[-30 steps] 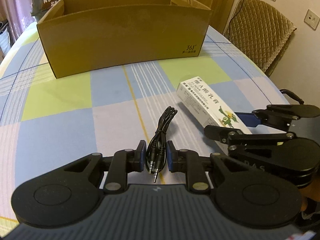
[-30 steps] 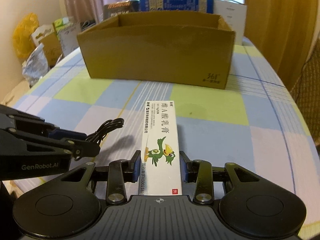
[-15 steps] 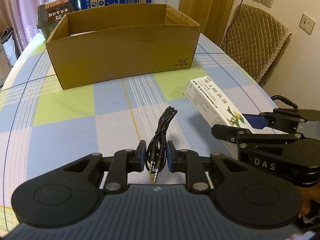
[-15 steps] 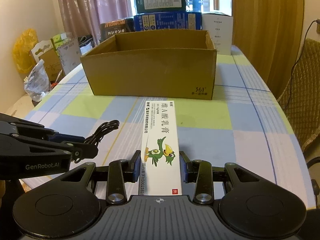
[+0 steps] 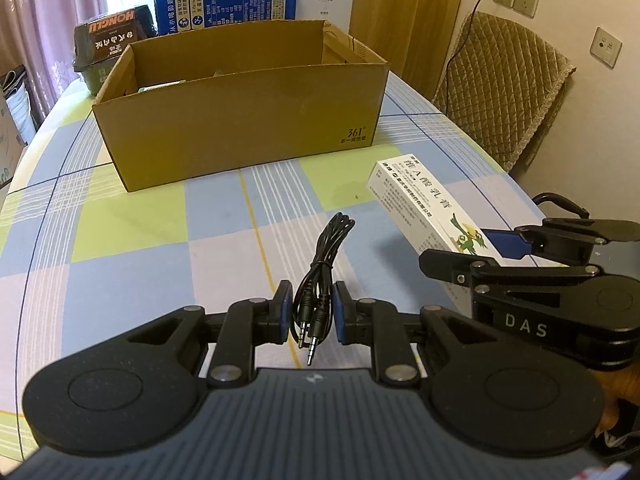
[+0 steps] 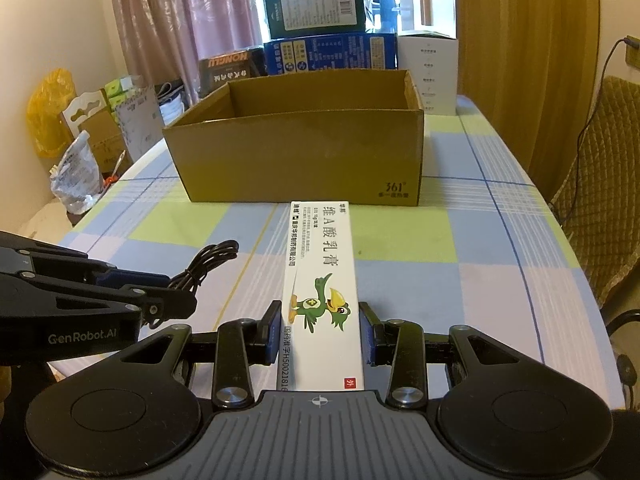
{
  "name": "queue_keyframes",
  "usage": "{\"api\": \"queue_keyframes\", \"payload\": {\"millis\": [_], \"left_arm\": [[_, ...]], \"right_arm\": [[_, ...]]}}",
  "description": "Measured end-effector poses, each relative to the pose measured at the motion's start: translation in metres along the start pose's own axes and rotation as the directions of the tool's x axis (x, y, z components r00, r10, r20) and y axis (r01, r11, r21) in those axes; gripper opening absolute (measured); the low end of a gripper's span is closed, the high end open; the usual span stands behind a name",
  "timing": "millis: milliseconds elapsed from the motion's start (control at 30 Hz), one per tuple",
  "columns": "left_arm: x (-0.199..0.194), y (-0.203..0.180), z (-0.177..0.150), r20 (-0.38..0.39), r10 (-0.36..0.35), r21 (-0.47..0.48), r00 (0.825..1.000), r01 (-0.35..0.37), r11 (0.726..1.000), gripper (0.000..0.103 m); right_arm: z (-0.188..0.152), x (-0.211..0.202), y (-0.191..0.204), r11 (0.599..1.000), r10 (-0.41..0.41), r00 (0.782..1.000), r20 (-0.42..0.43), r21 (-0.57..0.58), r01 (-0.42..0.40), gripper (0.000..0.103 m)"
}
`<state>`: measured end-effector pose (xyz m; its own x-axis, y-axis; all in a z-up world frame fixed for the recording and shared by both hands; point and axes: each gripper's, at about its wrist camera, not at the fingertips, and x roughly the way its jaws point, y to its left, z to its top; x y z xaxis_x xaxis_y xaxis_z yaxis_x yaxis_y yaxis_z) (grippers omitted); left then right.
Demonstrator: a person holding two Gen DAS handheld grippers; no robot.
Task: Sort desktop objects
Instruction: 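Lift and carry the cable and medicine carton over the cardboard box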
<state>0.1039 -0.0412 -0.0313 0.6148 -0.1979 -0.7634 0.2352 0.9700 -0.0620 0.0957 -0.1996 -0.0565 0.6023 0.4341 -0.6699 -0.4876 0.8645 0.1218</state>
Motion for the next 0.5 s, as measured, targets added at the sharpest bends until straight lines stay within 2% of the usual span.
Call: {"api": "queue_keyframes", "payload": {"millis": [267,500], "left_arm": [[-0.006,0.008,0.013,0.020,0.012,0.005,1.000,-0.012,1.000,0.017],[-0.017,0.023,0.037,0.050,0.035,-0.004,0.998,-0.035,0.999,0.017]], "right_arm": [[0.014,-0.004,-0.007,1.000,-0.015,1.000,0.015,0.015,0.015,0.035],[0.046,-0.012,-0.010,1.000,-0.021,0.998,0.052,0.013,0.021,0.035]]}}
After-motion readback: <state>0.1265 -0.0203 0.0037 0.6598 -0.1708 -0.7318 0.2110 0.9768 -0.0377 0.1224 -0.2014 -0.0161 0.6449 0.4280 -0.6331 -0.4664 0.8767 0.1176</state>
